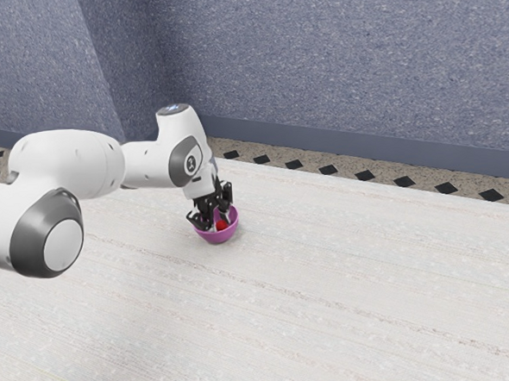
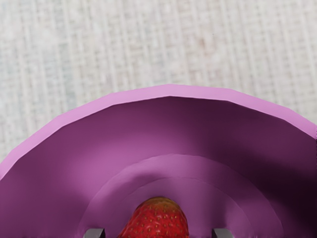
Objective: Take strawberry from the bowl
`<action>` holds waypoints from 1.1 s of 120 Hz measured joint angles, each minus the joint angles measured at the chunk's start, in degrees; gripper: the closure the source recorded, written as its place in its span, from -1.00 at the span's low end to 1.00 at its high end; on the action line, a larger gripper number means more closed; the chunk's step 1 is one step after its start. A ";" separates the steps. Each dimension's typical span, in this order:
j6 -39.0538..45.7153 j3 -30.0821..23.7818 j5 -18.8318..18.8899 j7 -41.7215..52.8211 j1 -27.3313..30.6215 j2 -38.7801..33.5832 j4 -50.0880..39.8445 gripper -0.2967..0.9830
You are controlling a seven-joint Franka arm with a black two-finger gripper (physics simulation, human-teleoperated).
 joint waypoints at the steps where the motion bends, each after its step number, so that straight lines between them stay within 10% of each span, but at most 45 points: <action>1: 0.01 0.00 0.01 0.01 0.00 -0.01 0.00 0.19; 76: 0.86 0.07 1.95 -0.18 -6.22 -15.29 -12.65 0.45; 132: 2.71 0.02 2.67 -2.60 -10.17 -8.08 -10.47 0.38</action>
